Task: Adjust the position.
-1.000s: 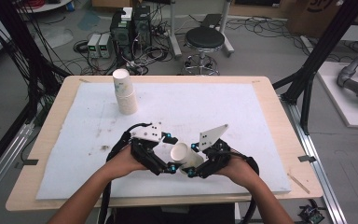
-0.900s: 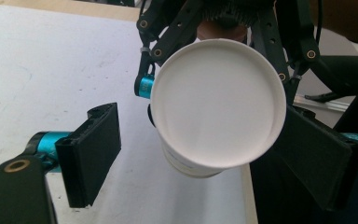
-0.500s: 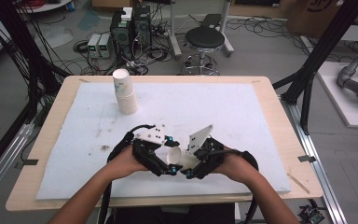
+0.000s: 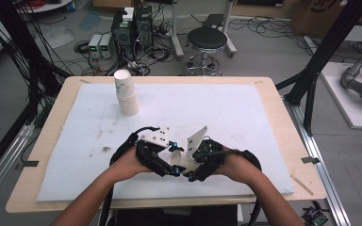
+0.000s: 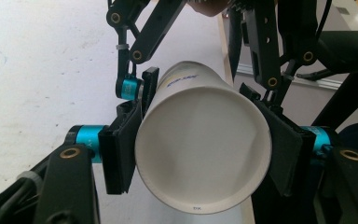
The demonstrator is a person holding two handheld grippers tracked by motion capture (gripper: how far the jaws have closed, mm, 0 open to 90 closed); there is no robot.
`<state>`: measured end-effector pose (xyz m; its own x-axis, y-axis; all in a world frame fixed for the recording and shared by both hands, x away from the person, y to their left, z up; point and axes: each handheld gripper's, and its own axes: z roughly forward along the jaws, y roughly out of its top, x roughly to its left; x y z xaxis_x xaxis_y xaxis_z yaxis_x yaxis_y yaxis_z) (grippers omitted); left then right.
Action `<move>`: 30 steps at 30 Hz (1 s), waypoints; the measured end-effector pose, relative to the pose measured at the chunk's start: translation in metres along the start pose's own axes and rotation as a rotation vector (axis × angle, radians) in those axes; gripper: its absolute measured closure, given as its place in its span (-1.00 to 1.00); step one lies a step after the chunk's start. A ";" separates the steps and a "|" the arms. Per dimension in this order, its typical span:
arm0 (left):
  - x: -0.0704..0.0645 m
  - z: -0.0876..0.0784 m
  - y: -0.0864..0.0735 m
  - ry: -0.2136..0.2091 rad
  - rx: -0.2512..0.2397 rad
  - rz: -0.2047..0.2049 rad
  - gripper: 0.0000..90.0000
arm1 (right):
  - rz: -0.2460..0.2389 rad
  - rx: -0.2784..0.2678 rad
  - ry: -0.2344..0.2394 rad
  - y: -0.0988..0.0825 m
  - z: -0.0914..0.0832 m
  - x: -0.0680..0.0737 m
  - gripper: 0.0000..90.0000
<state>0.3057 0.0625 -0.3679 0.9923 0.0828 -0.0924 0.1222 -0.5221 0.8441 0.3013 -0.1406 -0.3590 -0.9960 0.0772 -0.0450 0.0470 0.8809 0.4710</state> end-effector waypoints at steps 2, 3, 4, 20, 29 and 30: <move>0.000 0.001 0.000 -0.003 0.015 0.012 -0.20 | -0.001 0.010 0.007 0.000 0.001 0.000 -0.22; 0.000 0.001 0.000 -0.003 0.016 0.014 -0.19 | -0.003 0.016 0.009 0.000 0.001 0.000 -0.22; 0.000 0.001 -0.001 -0.003 0.018 0.019 -0.18 | -0.004 0.023 0.007 0.001 0.001 0.001 -0.22; -0.001 -0.011 -0.013 0.023 -0.152 -0.018 -0.17 | 0.085 -0.355 -0.031 -0.033 -0.026 -0.003 -0.55; -0.004 -0.016 -0.022 0.036 -0.244 -0.028 -0.17 | 0.140 -0.521 -0.034 -0.058 -0.029 0.002 -0.55; -0.004 -0.017 -0.023 0.040 -0.252 -0.027 -0.17 | 0.153 -0.536 -0.046 -0.060 -0.029 0.002 -0.55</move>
<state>0.2983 0.0883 -0.3784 0.9864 0.1299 -0.1005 0.1348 -0.2911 0.9472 0.2938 -0.2067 -0.3621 -0.9759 0.2166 0.0265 0.1339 0.4986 0.8564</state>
